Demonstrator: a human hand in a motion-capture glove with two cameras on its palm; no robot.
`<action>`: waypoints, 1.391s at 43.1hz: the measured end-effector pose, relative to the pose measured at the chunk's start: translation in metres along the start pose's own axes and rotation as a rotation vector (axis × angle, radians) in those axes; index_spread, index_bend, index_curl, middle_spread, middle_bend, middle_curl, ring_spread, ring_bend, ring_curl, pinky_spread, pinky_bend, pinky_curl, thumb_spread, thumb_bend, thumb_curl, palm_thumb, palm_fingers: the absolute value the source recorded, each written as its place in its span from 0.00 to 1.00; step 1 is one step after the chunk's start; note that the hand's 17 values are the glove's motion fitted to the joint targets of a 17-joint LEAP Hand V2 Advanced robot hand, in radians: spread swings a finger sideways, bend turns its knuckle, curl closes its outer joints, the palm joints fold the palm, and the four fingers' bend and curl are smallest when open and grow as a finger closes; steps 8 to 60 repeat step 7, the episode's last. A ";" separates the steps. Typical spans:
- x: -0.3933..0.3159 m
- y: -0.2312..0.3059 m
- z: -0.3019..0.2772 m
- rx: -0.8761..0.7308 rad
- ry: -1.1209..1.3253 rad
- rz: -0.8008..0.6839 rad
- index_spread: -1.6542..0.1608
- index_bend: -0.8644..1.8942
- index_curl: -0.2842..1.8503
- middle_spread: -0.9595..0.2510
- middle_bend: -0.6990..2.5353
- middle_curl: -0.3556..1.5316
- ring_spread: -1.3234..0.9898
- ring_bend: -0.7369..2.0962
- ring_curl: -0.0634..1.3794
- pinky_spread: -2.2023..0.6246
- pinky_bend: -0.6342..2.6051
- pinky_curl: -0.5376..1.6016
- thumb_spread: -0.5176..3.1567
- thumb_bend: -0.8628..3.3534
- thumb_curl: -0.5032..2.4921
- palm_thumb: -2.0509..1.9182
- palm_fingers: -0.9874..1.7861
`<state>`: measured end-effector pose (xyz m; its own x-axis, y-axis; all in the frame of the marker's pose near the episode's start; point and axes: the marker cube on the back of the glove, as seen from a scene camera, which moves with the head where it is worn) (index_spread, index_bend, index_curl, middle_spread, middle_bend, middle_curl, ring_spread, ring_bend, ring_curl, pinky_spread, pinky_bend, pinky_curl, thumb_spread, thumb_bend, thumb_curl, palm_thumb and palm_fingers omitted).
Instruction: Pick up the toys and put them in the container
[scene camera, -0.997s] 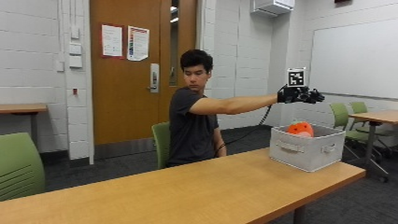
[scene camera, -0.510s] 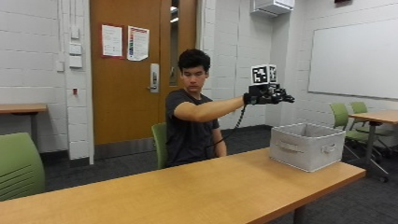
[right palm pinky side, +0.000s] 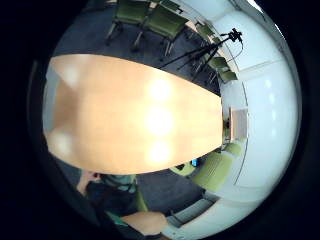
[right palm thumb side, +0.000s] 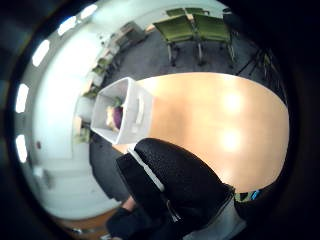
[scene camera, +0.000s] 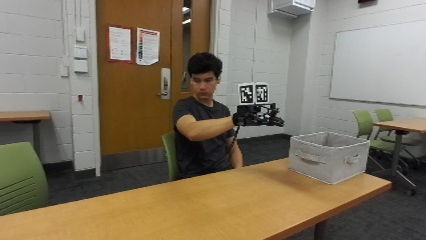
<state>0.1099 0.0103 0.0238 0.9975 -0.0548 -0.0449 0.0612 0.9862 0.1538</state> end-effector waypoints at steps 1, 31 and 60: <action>0.002 0.001 0.001 0.000 0.001 0.003 0.77 0.37 0.40 0.69 0.28 0.47 0.44 0.33 0.20 0.73 0.36 0.37 0.42 0.18 0.22 0.48 0.33; 0.008 0.006 0.007 -0.016 0.004 0.007 0.77 0.37 0.38 0.69 0.28 0.47 0.43 0.32 0.20 0.73 0.35 0.38 0.42 0.18 0.21 0.48 0.34; 0.008 0.006 0.007 -0.016 0.004 0.007 0.77 0.37 0.38 0.69 0.28 0.47 0.43 0.32 0.20 0.73 0.35 0.38 0.42 0.18 0.21 0.48 0.34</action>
